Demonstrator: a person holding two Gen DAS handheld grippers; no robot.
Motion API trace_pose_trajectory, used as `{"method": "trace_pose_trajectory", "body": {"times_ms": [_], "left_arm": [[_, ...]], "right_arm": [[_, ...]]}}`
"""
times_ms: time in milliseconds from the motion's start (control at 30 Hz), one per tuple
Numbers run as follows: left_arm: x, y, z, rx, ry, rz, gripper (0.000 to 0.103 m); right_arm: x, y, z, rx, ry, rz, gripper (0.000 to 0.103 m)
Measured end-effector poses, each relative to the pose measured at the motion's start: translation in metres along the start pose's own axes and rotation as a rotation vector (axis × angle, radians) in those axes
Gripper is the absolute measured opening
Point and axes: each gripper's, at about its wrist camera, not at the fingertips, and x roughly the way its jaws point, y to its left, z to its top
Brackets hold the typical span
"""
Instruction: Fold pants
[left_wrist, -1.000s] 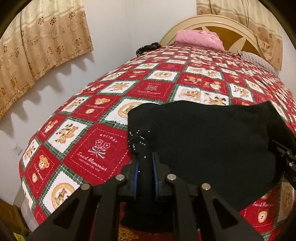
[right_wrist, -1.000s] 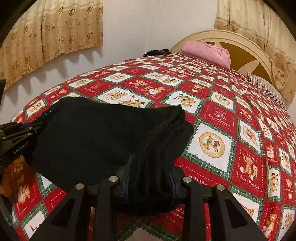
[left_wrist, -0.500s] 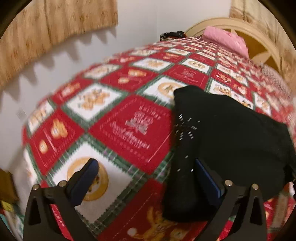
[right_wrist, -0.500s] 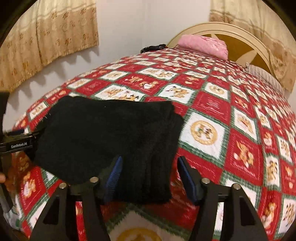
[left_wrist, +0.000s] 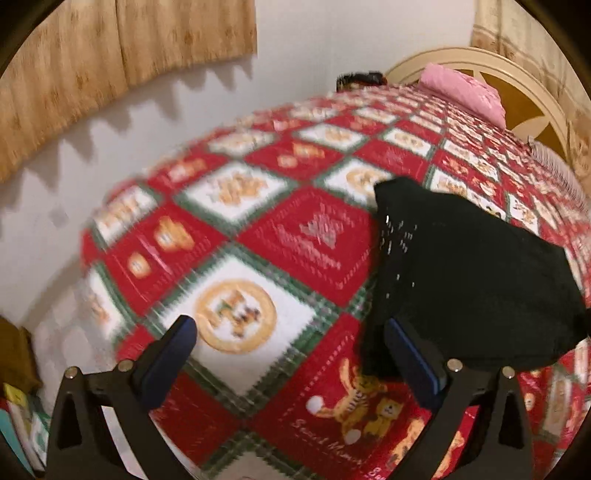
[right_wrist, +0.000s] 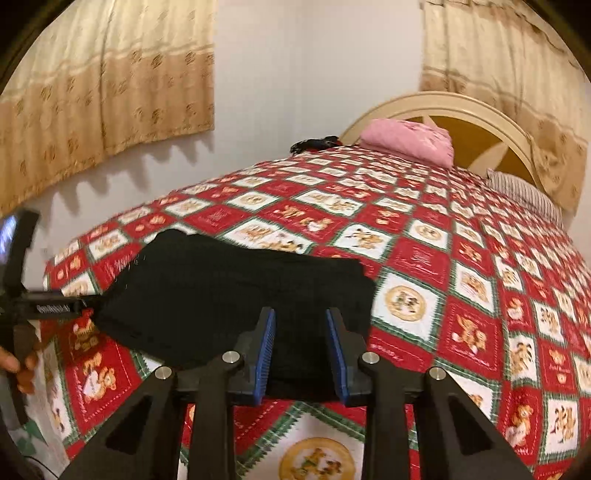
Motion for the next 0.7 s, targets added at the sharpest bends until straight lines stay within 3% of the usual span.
{"method": "trace_pose_trajectory", "body": {"times_ms": [133, 333, 433, 600, 700], "left_arm": [[-0.012, -0.023, 0.006, 0.093, -0.063, -0.012, 0.103], [-0.006, -0.058, 0.003, 0.164, -0.062, -0.045, 0.103], [0.001, -0.07, -0.001, 0.197, -0.061, -0.024, 0.103], [-0.001, -0.071, -0.009, 0.198, -0.06, -0.02, 0.103], [-0.004, -0.069, -0.014, 0.199, -0.039, -0.027, 0.103]], "right_arm": [[0.037, -0.004, -0.02, 0.031, 0.148, 0.003, 0.03], [0.037, -0.004, -0.021, 0.031, 0.136, -0.003, 0.03], [0.037, 0.001, -0.02, 0.009, 0.143, -0.024, 0.03], [0.032, 0.01, -0.021, -0.021, 0.17, -0.056, 0.033], [0.023, 0.013, -0.023, 0.006, 0.192, -0.05, 0.047]]}}
